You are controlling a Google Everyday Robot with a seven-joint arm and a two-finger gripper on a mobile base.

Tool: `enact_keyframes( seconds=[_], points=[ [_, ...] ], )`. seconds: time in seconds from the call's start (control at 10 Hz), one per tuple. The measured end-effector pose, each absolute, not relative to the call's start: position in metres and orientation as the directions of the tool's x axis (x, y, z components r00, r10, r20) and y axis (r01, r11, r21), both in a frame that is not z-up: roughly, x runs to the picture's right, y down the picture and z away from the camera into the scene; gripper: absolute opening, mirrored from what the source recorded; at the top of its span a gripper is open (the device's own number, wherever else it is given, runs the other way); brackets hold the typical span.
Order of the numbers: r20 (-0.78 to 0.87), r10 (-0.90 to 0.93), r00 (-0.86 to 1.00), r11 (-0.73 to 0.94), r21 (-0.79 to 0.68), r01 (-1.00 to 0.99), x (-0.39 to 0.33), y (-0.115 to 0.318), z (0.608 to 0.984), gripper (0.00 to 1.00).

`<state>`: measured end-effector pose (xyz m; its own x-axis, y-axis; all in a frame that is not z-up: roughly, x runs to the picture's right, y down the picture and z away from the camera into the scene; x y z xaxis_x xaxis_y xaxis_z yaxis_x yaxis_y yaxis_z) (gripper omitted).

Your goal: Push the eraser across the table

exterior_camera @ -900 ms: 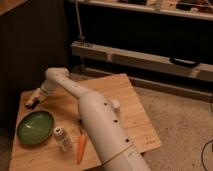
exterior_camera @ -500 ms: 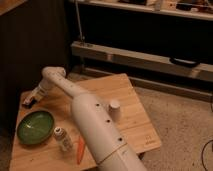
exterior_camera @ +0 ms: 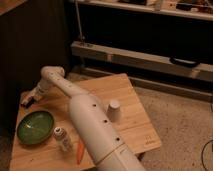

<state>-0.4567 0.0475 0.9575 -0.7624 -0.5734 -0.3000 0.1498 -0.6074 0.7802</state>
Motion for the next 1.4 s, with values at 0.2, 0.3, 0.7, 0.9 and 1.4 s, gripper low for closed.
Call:
enact_keyframes(
  seconds=[0.2,0.3,0.7,0.9,1.4],
  points=[
    [-0.297,-0.57,-0.766,-0.602,0.786,0.143,-0.467,0.05,0.958,0.02],
    [-0.301,-0.569,-0.765,-0.61,0.779,0.147,-0.464,0.049,0.958,0.02],
    [-0.272,-0.606,-0.748,-0.626,0.742,0.238,-0.393,0.022,0.948,0.02],
    [-0.256,-0.628,-0.735,-0.63,0.721,0.287,-0.344,0.01,0.941,0.02],
    [-0.246,-0.65,-0.719,-0.633,0.698,0.334,-0.325,-0.004,0.934,0.02]
  ],
)
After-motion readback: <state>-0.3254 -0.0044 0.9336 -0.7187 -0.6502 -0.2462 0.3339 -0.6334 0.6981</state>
